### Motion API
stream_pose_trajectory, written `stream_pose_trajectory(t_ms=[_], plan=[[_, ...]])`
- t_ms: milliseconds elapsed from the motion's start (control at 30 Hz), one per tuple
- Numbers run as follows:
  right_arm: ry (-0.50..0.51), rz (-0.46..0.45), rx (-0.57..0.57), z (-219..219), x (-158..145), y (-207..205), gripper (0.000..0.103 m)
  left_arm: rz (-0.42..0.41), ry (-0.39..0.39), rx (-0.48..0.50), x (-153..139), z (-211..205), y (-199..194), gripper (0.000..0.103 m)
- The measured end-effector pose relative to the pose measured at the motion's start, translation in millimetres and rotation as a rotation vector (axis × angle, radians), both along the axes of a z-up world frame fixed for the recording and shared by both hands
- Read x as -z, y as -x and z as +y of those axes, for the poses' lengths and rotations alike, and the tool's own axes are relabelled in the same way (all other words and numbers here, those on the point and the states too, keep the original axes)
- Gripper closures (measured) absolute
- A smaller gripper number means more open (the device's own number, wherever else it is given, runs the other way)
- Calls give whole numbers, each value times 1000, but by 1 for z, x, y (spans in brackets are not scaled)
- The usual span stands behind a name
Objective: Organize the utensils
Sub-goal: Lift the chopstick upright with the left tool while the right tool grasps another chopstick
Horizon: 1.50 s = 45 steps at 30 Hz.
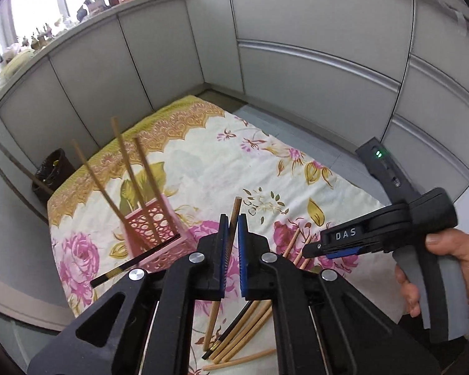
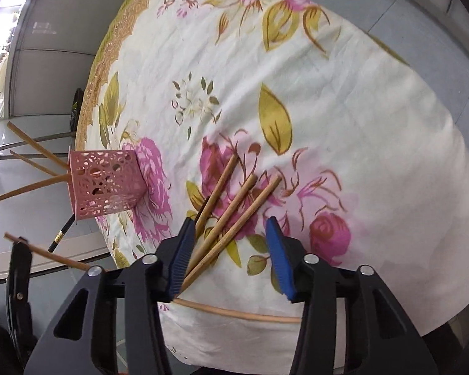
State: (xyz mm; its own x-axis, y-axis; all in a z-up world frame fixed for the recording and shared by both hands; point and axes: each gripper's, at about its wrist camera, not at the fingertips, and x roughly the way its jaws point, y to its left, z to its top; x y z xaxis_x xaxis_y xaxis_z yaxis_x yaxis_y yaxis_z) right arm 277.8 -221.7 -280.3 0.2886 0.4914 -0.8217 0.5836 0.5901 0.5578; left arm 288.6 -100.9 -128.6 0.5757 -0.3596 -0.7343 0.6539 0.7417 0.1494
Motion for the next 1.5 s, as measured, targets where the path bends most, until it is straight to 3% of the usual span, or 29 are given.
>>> stream_pose_trajectory(t_ms=[200, 400, 600, 667, 800, 867, 933, 1000, 1067, 1133, 1233, 1267, 1400, 1500], plan=[[-75, 81, -35, 38, -11, 59, 74, -74, 63, 11, -26, 30, 29, 99], [-91, 214, 79, 44, 4, 88, 74, -68, 108, 24, -34, 44, 39, 99], [-85, 289, 186, 28, 24, 80, 75, -84, 130, 34, -42, 55, 47, 99], [-75, 330, 154, 29, 26, 68, 74, -89, 142, 48, -46, 55, 51, 99], [-93, 424, 92, 33, 32, 40, 54, -100, 151, 76, -51, 52, 57, 99], [-45, 464, 27, 41, 30, 31, 53, -104, 150, 88, -52, 50, 60, 99], [42, 490, -27, 49, 26, 28, 62, -108, 151, 92, -54, 49, 62, 99], [97, 463, -38, 50, 21, 30, 85, -111, 155, 93, -55, 51, 63, 99], [120, 423, 6, 35, 19, 33, 94, -114, 163, 87, -57, 56, 64, 99], [155, 403, 19, 19, 15, 32, 95, -118, 171, 78, -59, 61, 65, 99], [343, 328, -74, 13, -1, 23, 95, -122, 184, 70, -62, 66, 65, 99], [357, 319, -84, 10, -1, 22, 95, -125, 190, 66, -63, 67, 65, 99], [213, 289, -52, -7, 8, 32, 95, -128, 199, 63, -66, 66, 65, 99], [150, 317, 16, -27, 11, 39, 95, -126, 201, 65, -66, 63, 65, 99]])
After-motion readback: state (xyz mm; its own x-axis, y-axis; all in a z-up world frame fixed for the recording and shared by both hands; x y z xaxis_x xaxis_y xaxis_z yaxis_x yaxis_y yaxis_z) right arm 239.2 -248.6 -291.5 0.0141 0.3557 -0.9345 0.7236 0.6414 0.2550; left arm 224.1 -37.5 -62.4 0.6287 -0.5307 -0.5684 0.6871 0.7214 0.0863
